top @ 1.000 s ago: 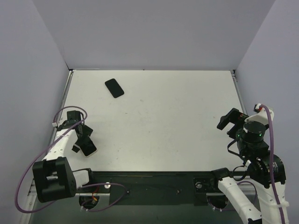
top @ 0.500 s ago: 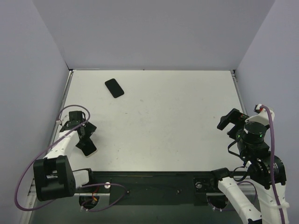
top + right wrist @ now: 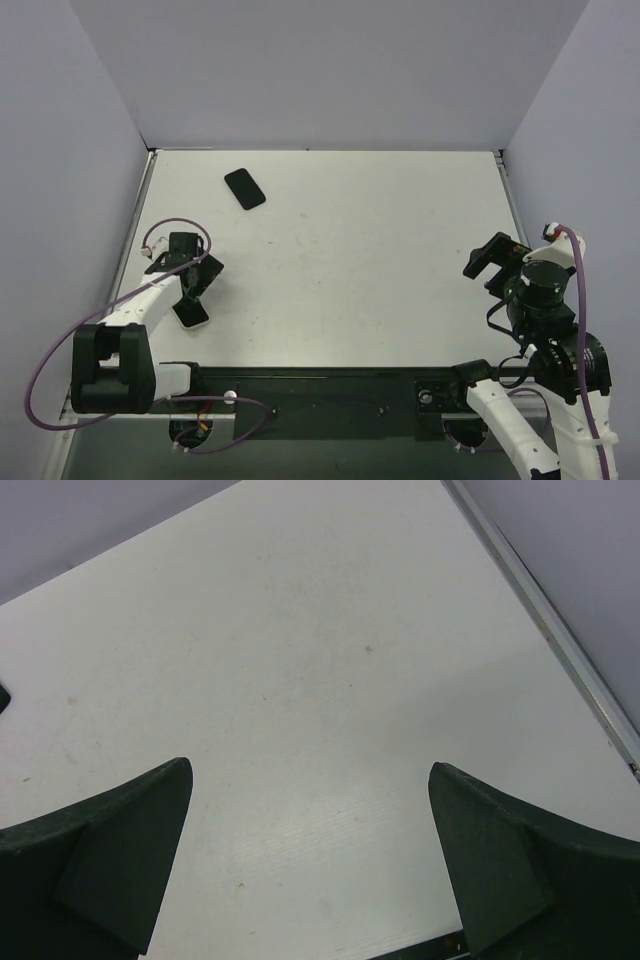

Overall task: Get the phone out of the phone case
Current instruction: Pick up the phone at the center of the board.

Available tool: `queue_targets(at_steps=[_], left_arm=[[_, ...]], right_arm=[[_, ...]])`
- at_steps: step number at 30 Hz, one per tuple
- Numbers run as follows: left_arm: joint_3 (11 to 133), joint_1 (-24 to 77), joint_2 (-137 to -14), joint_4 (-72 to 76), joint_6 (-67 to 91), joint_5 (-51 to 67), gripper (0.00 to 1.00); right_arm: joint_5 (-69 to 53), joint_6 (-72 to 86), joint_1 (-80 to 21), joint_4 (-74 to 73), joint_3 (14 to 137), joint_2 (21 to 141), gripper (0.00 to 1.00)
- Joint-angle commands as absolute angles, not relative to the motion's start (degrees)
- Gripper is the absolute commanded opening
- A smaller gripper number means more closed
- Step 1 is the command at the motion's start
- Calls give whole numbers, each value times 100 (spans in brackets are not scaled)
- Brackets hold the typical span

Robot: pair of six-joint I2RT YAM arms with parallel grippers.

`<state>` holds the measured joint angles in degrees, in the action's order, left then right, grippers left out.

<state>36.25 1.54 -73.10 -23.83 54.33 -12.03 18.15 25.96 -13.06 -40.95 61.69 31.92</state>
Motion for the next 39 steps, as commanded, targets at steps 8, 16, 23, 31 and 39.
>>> queue_targets(at_steps=[8, 16, 23, 31, 39], left_arm=[[3682, 246, -6654, -3584, 5353, -2144, 97], [3718, -561, -6591, -4026, 4923, -1838, 97], [3692, -755, -6417, -4070, 4764, -2143, 97], [3515, -852, -6152, -3261, 3912, -1442, 97], [4121, -984, -7162, -3664, 3718, -1811, 97]], right_arm=[[1820, 2584, -1283, -3841, 6038, 3243, 99], [1381, 2487, -1283, -3516, 5898, 3357, 99], [1116, 2303, -1283, -3244, 5722, 3279, 99], [1380, 1978, -1889, -3147, 5678, 2963, 99], [958, 2030, -2302, -3041, 5625, 2804, 99]])
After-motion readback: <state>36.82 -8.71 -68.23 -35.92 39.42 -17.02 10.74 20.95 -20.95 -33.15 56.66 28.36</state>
